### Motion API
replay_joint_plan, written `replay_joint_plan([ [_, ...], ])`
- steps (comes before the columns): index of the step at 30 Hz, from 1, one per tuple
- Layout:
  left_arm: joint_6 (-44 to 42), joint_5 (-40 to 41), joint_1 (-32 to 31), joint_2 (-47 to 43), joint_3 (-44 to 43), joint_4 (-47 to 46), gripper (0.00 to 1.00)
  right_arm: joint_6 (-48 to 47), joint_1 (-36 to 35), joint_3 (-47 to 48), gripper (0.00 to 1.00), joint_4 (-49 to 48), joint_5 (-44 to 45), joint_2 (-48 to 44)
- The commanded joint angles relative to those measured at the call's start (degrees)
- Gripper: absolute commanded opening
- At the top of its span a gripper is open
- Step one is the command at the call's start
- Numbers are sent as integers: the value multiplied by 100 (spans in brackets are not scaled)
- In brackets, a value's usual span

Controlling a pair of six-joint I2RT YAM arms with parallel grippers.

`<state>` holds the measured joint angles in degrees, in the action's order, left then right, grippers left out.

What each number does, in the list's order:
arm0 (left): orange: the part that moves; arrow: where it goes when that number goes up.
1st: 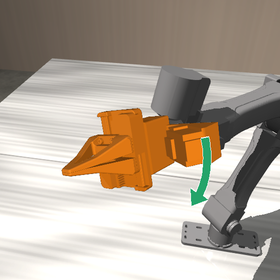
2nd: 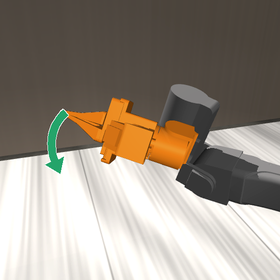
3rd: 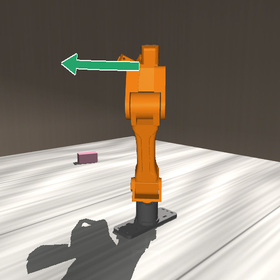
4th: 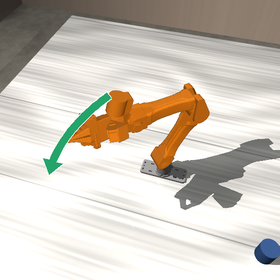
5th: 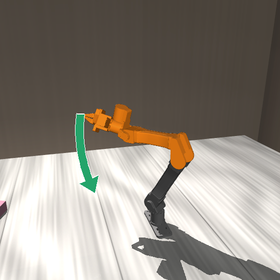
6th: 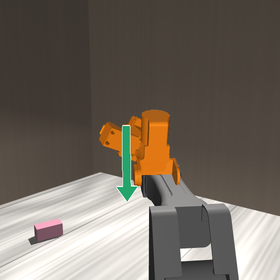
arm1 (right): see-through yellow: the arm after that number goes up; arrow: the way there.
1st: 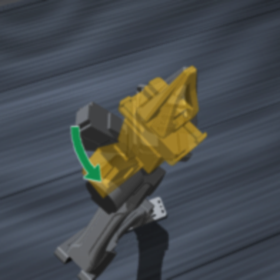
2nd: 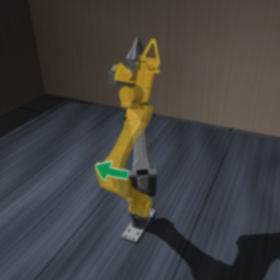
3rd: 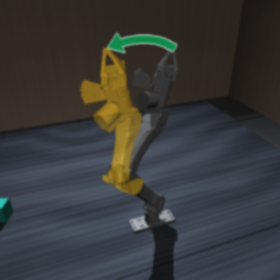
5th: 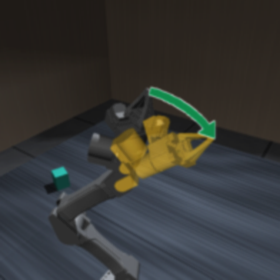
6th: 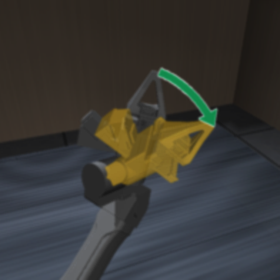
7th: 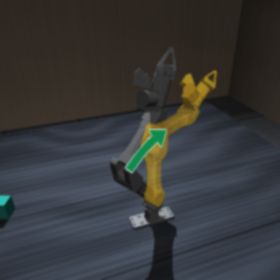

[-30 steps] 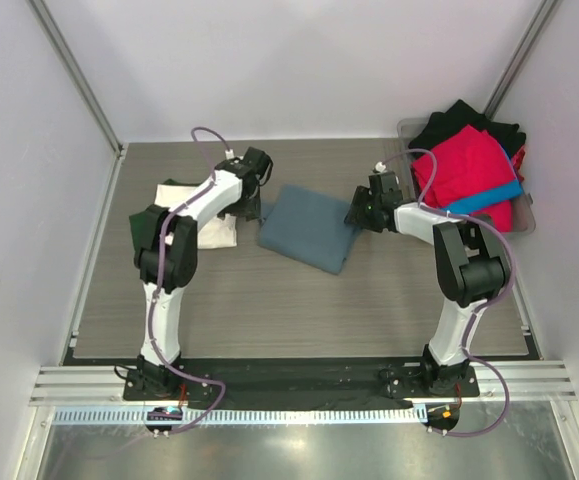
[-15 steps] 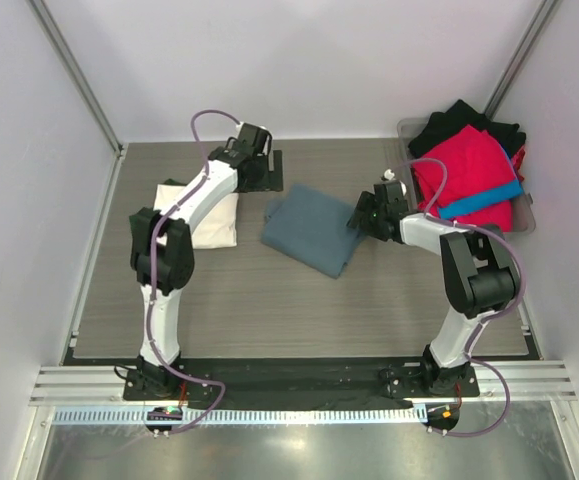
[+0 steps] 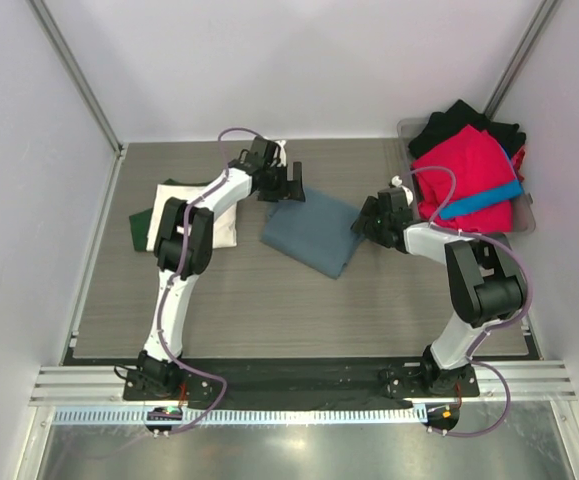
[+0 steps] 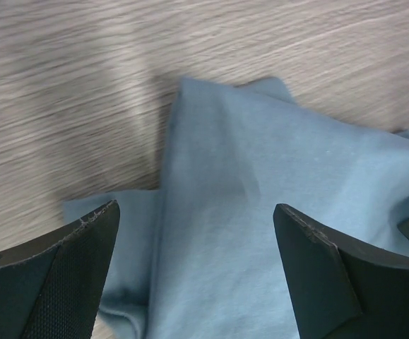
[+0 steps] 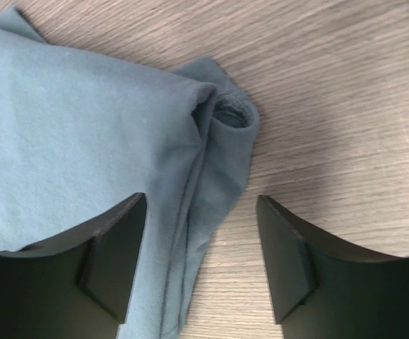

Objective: Fold and stack the t-shirts
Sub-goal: Fold the tshirt, then neatly place the folded tshirt to the corner

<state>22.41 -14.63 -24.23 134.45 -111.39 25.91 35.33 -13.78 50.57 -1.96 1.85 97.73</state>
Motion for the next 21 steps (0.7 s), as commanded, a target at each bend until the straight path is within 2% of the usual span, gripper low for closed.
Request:
replay_joint_plan([
  [1, 105, -470, 23, 203, -251, -271, 90, 211, 16, -47, 67, -41, 263, -53],
  [4, 97, -304, 32, 449, -549, -17, 89, 395, 25, 14, 63, -68, 474, 123],
  [8, 96, -286, 23, 713, -831, 125, 88, 536, 51, 216, 62, -138, 527, 439],
  [11, 140, -312, 24, 898, -1024, 265, 82, 615, 51, 357, 60, -173, 501, 720],
  [15, 254, -198, 23, 978, -1043, 450, 75, 563, 7, 594, 50, -68, 422, 1019],
  [20, 281, -224, -73, 925, -727, 319, 60, 405, -63, 832, 40, 20, 483, 1204],
  [21, 307, -198, -82, 873, -648, 266, 56, 352, -55, 876, 34, 37, 466, 1222],
])
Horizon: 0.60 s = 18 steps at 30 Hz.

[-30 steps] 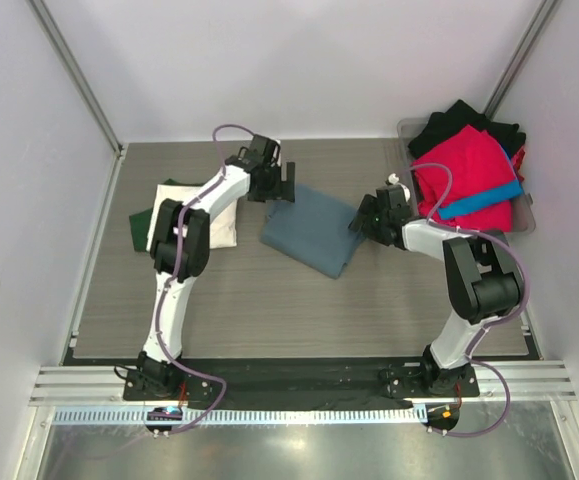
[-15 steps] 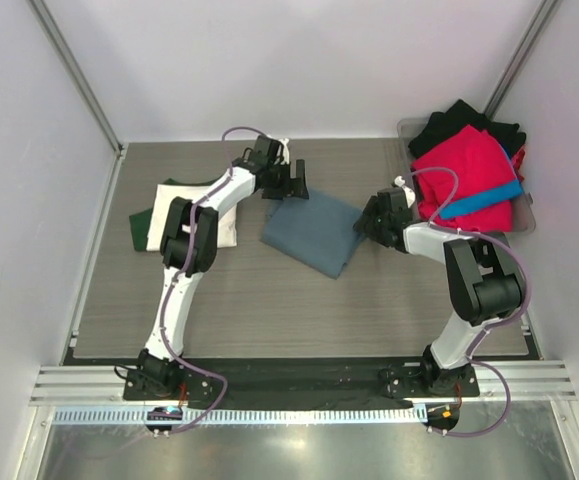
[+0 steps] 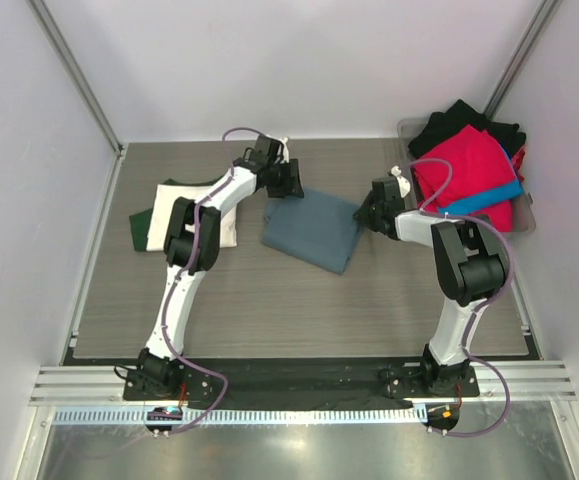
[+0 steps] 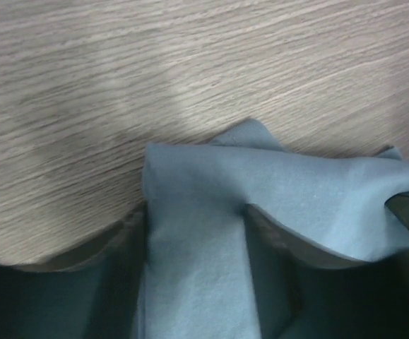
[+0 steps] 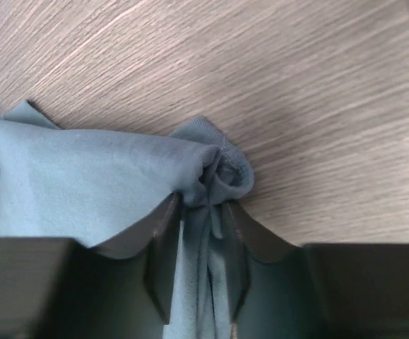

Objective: Fold and stack the t-shirts
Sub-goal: Neatly place the folded tshirt to the corner

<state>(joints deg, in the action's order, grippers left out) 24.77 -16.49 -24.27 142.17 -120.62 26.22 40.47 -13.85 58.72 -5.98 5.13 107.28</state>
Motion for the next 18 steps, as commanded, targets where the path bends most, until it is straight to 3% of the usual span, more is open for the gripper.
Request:
replay_joint_plan([
  [1, 184, 31, -104, 48, 363, 165, 47, -223, -48, 191, 31, 457, 112, 310],
  [5, 545, 198, -139, -215, 1134, -406, 29, -522, -66, 517, 10, 501, -90, 573],
  [6, 572, 303, -139, -285, 1233, -529, 20, -653, -57, 579, 3, 501, -125, 609],
  [11, 748, 559, -183, -1118, 2094, -1135, 0, -988, -109, 738, 1, 492, -599, 364],
  [18, 1073, 1129, -385, -2901, 3719, -1646, 0, -1252, -303, 308, 1, 404, -1215, -628],
])
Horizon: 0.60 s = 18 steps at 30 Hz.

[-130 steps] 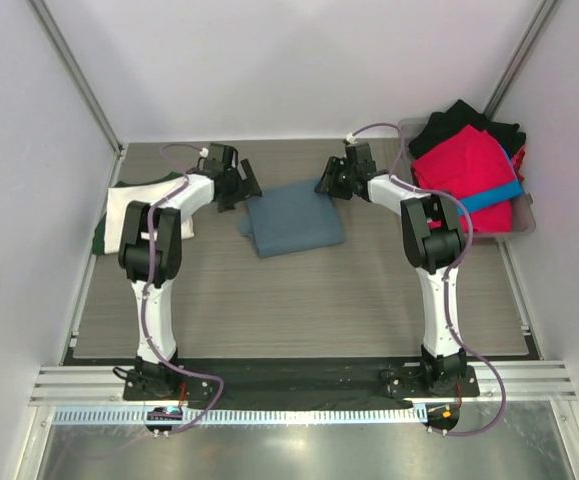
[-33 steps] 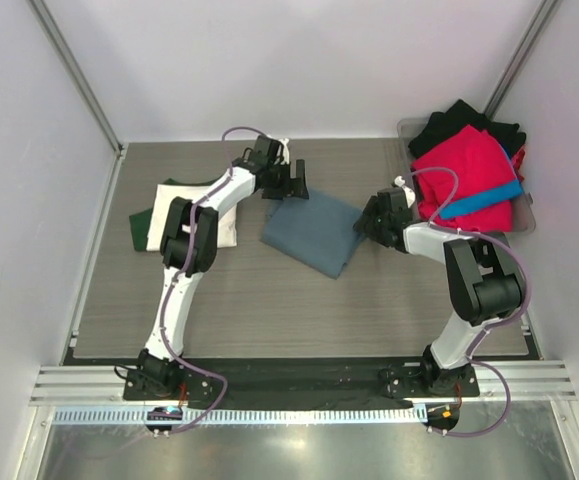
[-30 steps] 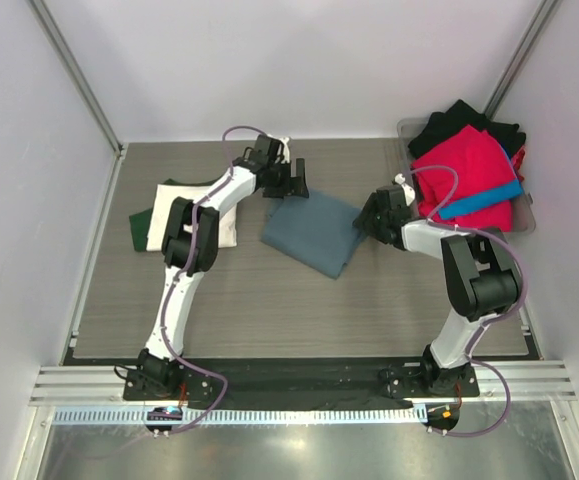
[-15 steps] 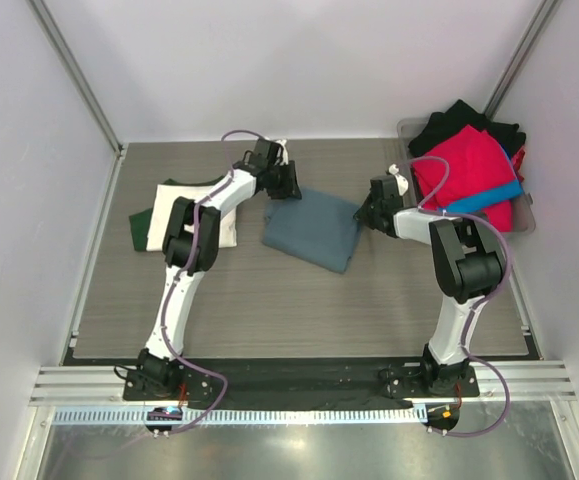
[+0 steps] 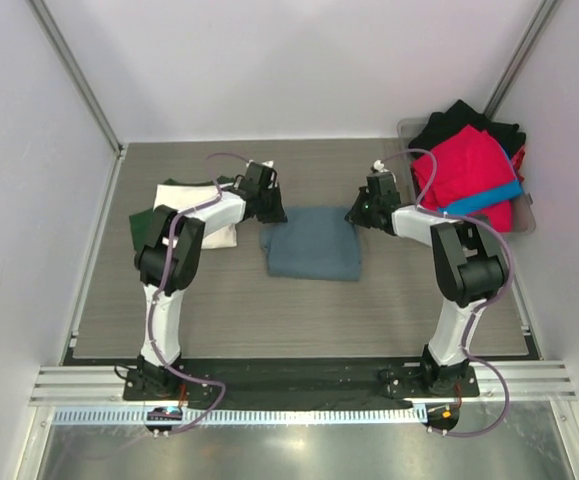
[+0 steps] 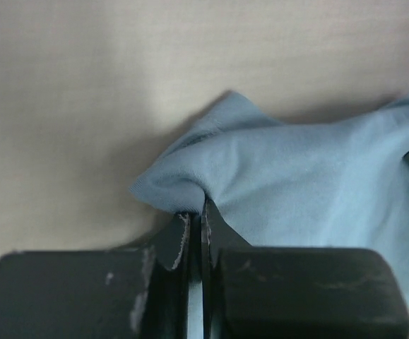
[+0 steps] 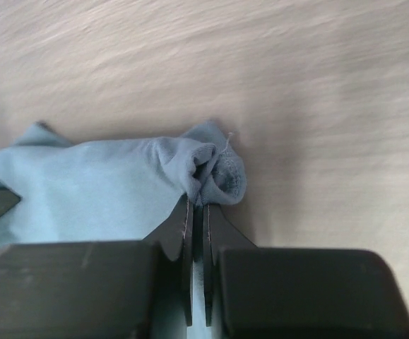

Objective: Fold and stack the t-shirts
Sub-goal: Neatly place the folded tshirt to the corner

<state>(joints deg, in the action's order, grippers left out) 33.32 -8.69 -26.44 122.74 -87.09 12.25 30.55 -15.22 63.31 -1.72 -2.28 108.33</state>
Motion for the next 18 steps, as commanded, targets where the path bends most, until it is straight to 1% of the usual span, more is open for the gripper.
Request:
replay_joint_plan([
  [1, 253, 429, -239, -1154, 734, -284, 0, -303, -209, -274, 1, -22, -562, -987],
  [3, 367, 552, -292, -1784, 1078, -311, 0, -330, -349, -415, 1, -22, -790, -1278],
  [6, 517, 727, -318, -2428, 1746, -224, 0, -295, -665, -600, 1, 136, -861, -1780],
  [7, 561, 780, -327, -2882, 1896, -145, 0, -303, -771, -609, 1, 293, -896, -1902],
  [8, 579, 816, -327, -3078, 2167, 30, 0, -338, -876, -609, 1, 425, -905, -2078],
  [9, 579, 1086, -318, -3324, 2266, 162, 0, -330, -1112, -600, 1, 496, -853, -2175],
  [10, 570, 1193, -327, -3683, 2449, 433, 0, -330, -1219, -557, 1, 610, -774, -2298],
  [15, 544, 1492, -266, -4608, 2915, 1077, 0, -181, -1782, -328, 1, 743, -721, -2501],
  [17, 448, 1878, -205, -5099, 3022, 1383, 0, -137, -2071, -74, 1, 795, -651, -2458],
  [18, 378, 2027, 5, -5250, 3092, 1472, 0, -128, -2168, 40, 1, 822, -642, -2397],
])
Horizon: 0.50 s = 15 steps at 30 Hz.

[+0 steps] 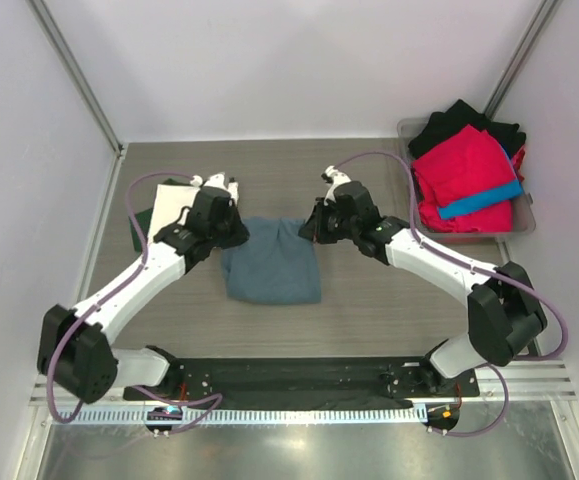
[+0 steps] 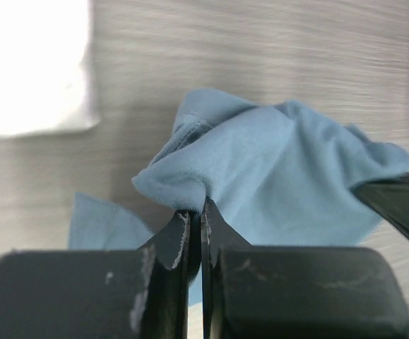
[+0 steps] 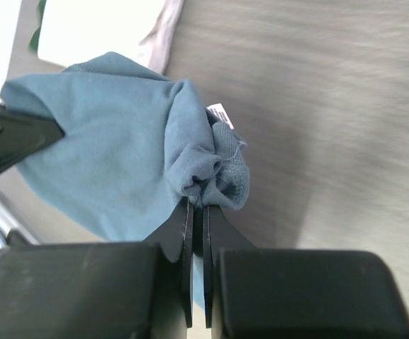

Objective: Fold and stack the t-shirts
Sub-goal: Neatly place the folded tshirt to the corner

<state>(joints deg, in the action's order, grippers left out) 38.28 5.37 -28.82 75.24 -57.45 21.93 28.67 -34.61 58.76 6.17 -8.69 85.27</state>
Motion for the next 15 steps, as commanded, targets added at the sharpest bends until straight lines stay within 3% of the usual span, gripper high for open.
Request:
replay_joint_plan([
  [1, -163, 815, 393, -580, 138, 644, 0, 78, -343, 783, 1, 59, 33, 101],
  [7, -129, 1238, 1412, -1011, -2, 1190, 0, 113, -1021, 2162, 1, 358, 245, 999],
  [15, -154, 1459, 2600, -406, -1188, 1366, 0, 131, -1505, 4316, 1, 736, 342, 2509],
])
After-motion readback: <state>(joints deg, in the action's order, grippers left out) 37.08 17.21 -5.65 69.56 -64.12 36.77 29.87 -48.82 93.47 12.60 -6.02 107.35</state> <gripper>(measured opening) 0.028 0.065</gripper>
